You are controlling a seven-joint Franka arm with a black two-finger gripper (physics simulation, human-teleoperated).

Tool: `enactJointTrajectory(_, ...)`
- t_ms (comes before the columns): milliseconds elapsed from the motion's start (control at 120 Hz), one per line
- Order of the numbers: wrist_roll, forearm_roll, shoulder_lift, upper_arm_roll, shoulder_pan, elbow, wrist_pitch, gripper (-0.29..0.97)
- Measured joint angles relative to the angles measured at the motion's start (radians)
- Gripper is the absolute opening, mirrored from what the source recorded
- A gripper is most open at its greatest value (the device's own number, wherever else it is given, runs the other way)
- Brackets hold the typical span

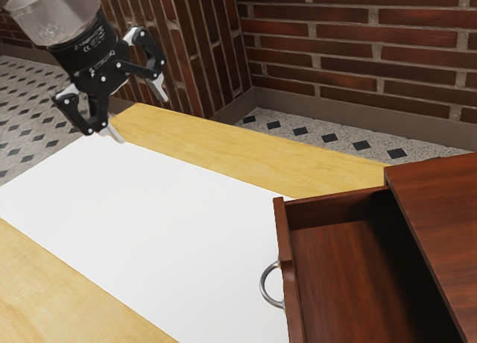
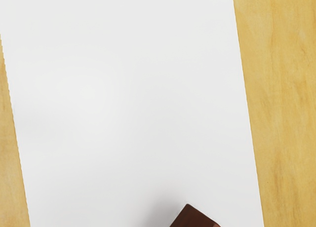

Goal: Pull the drawer handle with one arm to open the drawer

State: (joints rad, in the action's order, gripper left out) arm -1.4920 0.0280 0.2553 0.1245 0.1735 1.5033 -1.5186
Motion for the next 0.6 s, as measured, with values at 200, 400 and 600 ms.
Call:
enactJointTrajectory(200,-0.041,0.026,-0.045,0.009,-0.033,0.053,0.105,0.65)
enactJointTrajectory(400,-0.056,0.025,0.017,-0.008,-0.065,0.136,0.120,0.67)
enactJointTrajectory(600,-0.065,-0.016,0.012,-0.029,-0.091,0.156,0.102,0.68)
